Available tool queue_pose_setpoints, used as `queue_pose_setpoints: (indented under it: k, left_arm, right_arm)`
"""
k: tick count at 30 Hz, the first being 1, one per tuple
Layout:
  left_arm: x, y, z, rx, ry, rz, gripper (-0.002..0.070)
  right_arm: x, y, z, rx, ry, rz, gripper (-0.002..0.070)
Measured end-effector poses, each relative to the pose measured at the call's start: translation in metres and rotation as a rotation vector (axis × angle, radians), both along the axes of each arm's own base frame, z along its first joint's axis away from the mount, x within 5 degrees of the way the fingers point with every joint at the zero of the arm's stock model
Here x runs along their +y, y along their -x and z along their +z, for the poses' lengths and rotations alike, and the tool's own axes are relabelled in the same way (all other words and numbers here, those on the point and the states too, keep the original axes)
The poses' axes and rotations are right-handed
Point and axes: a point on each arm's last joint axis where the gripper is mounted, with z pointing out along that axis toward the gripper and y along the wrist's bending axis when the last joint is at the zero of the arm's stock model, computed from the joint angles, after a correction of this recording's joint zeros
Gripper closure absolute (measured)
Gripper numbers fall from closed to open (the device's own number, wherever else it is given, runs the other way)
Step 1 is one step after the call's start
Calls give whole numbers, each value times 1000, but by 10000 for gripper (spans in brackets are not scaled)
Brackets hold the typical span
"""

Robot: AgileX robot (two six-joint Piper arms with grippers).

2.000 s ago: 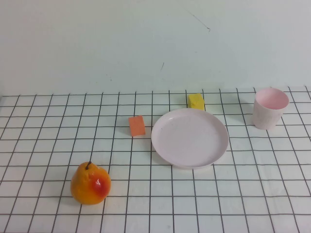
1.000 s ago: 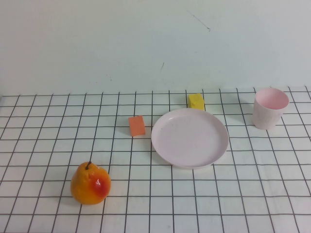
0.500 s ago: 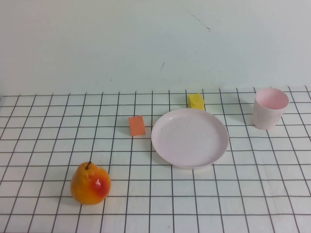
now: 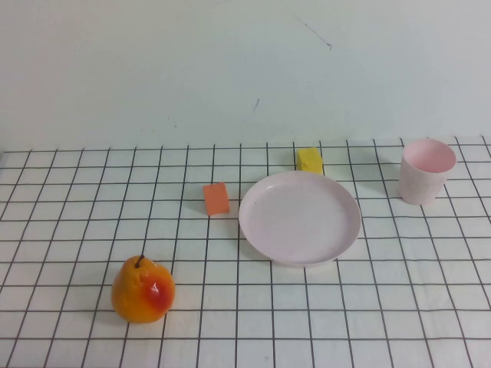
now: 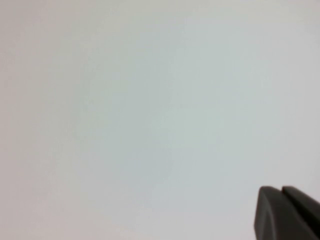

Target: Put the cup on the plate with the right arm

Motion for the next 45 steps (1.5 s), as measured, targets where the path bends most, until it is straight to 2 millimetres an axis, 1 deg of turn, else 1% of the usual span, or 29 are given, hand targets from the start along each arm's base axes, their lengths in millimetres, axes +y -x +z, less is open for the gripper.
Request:
queue_pose_setpoints:
  k: [3, 6, 8, 11, 12, 14, 15, 17, 20, 22, 23, 25, 28, 31, 36, 40, 45]
  left_arm:
    - [0, 0, 0, 0, 0, 0, 678]
    - [0, 0, 0, 0, 0, 0, 678]
    - [0, 0, 0, 0, 0, 0, 678]
    - [0, 0, 0, 0, 0, 0, 678]
    - [0, 0, 0, 0, 0, 0, 678]
    - [0, 0, 0, 0, 0, 0, 678]
    - [0, 0, 0, 0, 0, 0, 678]
    - [0, 0, 0, 0, 0, 0, 678]
    - [0, 0, 0, 0, 0, 0, 678]
    - [0, 0, 0, 0, 0, 0, 678]
    - [0, 0, 0, 0, 0, 0, 678]
    - [0, 0, 0, 0, 0, 0, 678]
    - [0, 0, 0, 0, 0, 0, 678]
    - [0, 0, 0, 0, 0, 0, 678]
    - [0, 0, 0, 0, 0, 0, 678]
    - [0, 0, 0, 0, 0, 0, 678]
    - [0, 0, 0, 0, 0, 0, 678]
  right_arm:
    - [-3, -25, 11, 191, 25, -30, 678]
    - [-4, -60, 11, 373, 99, -28, 678]
    - [-2, -86, 6, 487, 109, 7, 678]
    - [-1, -128, -7, 670, 73, 68, 678]
    - [-1, -139, -10, 718, 62, 81, 676]
    - [0, -167, -22, 850, 45, 109, 658]
    - [-1, -178, -27, 906, 51, 119, 643]
    - [0, -206, -41, 1056, 70, 156, 580]
    - [2, -248, -64, 1268, 50, 231, 442]
    - [5, -275, -75, 1346, 16, 288, 364]
    - [6, -290, -78, 1370, 4, 317, 331]
    - [7, -316, -89, 1413, -15, 356, 298]
    - [7, -349, -107, 1484, -27, 389, 278]
    - [6, -376, -125, 1531, -38, 403, 273]
    - [5, -410, -143, 1538, -32, 415, 272]
    - [6, -435, -165, 1548, -55, 445, 272]
    - [8, -455, -185, 1547, -47, 486, 272]
